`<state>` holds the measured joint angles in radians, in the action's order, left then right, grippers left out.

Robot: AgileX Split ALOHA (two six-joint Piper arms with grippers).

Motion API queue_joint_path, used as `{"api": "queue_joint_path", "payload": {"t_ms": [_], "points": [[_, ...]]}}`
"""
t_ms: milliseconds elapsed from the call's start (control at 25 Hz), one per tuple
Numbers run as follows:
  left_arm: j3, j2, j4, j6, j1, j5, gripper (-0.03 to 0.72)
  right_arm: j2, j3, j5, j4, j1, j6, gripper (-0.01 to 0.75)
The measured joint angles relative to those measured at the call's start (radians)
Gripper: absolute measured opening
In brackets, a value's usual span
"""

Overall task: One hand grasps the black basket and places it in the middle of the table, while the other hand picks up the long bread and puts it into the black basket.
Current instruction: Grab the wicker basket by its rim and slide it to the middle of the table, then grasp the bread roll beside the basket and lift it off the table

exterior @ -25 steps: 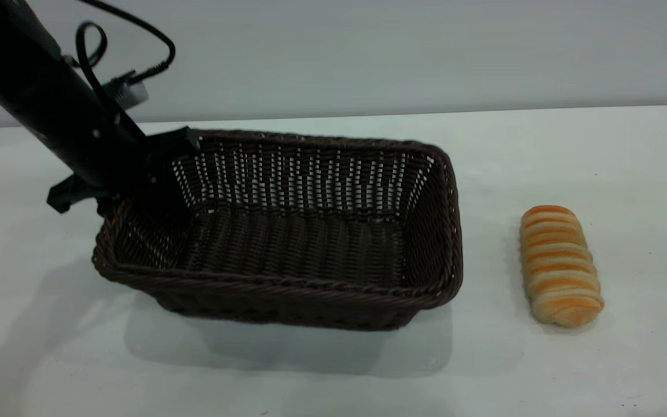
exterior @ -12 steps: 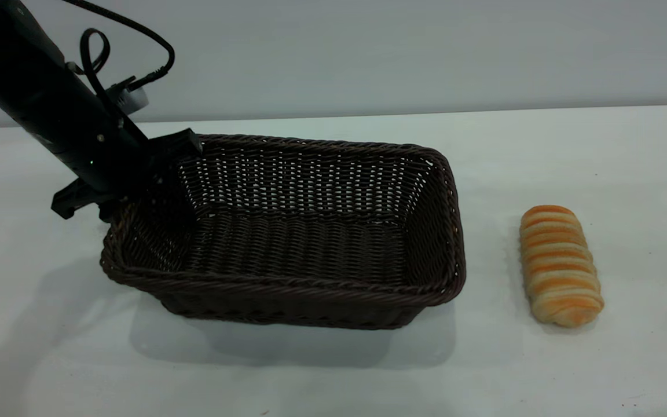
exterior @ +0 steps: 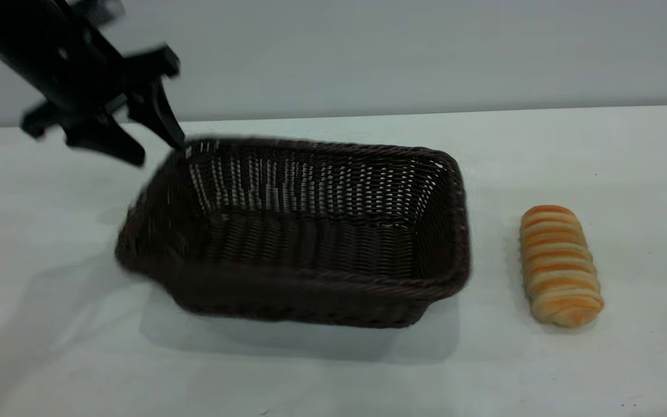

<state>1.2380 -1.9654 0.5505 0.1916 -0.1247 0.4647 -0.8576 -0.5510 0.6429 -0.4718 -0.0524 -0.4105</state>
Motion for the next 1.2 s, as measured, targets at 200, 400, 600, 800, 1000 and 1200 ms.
{"api": "queue_joint_path", "payload": {"t_ms": [200,400,600,800,1000,1200], "points": [[0.000,0.123,-0.137,-0.001,0.000,0.051,0.511,-0.025,-0.001,-0.003,-0.155,0.000,-0.098,0.450],[0.000,0.212,-0.209,-0.001,0.000,0.118,0.511,-0.180,-0.005,-0.022,-0.374,0.000,-0.287,0.450],[0.000,0.266,-0.222,-0.001,0.000,0.159,0.512,-0.467,-0.103,-0.063,-0.501,-0.014,-0.419,0.450],[0.000,0.278,-0.226,-0.001,0.000,0.221,0.513,-0.763,-0.244,-0.193,-0.505,-0.078,-0.453,0.450],[0.000,0.278,-0.226,0.005,0.000,0.267,0.513,-0.992,-0.322,-0.318,-0.454,-0.086,-0.459,0.450],[0.000,0.278,-0.226,0.016,0.000,0.277,0.513,-1.148,-0.359,-0.454,-0.449,-0.088,-0.475,0.448]]}}
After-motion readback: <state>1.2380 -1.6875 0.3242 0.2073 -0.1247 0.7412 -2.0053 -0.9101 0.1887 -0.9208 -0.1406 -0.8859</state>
